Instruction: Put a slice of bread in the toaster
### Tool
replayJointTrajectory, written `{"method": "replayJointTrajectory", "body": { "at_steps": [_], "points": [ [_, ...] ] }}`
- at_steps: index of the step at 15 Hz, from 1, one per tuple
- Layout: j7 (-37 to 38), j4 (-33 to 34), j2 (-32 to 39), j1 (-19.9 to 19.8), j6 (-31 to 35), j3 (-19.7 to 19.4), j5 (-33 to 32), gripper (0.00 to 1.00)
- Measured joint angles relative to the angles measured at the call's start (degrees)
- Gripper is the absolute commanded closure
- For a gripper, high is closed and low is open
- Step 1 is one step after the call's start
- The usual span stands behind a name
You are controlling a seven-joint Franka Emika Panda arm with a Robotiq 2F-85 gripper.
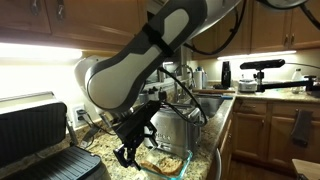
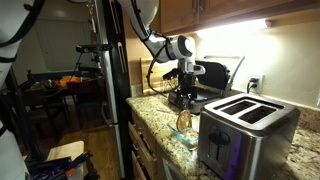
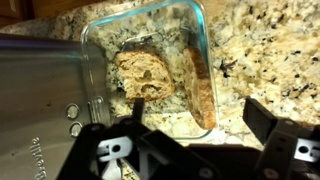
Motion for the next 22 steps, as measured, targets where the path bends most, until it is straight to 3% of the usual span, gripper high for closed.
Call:
{"method": "replayJointTrajectory", "body": {
  "at_steps": [22],
  "points": [
    [0.0, 0.1, 0.9, 0.0, -1.0, -1.0, 1.5, 0.00]
  ]
}}
